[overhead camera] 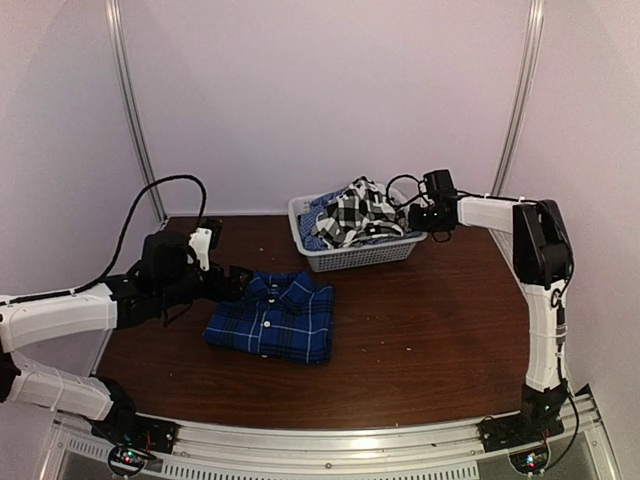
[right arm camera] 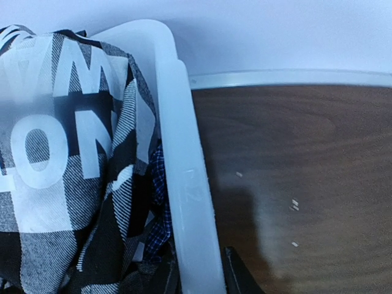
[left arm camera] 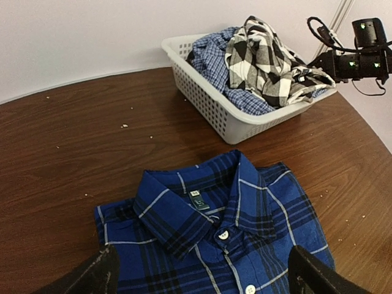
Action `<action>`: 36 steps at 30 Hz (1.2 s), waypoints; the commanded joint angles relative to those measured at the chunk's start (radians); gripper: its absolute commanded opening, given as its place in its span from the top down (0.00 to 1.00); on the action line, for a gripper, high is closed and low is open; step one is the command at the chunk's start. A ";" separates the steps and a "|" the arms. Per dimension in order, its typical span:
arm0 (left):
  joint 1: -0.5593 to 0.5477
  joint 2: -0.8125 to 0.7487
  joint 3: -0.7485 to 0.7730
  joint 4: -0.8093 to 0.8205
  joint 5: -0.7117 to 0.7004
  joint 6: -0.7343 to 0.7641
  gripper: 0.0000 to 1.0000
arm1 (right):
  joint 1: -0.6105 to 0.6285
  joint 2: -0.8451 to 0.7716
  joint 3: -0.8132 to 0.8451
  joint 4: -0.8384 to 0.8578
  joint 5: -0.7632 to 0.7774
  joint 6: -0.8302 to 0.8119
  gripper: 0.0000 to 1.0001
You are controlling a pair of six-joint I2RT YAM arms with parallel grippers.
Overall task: Fold and stack the long sleeve shirts
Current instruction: Move the bin to the corner of the board.
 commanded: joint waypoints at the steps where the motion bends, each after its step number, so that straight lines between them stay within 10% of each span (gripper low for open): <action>1: -0.010 0.012 0.005 0.054 0.024 0.000 0.03 | -0.158 -0.154 -0.221 0.029 0.064 0.038 0.77; 10: -0.014 0.043 0.029 0.056 0.047 0.024 0.03 | -0.381 -0.257 -0.326 0.007 0.197 -0.056 0.79; 24: -0.038 0.118 0.046 0.064 0.065 0.013 0.03 | -0.415 0.037 0.128 -0.119 0.438 -0.331 0.78; 36: -0.182 0.250 0.126 0.040 -0.028 0.015 0.02 | -0.436 0.072 0.272 -0.117 0.467 -0.357 0.38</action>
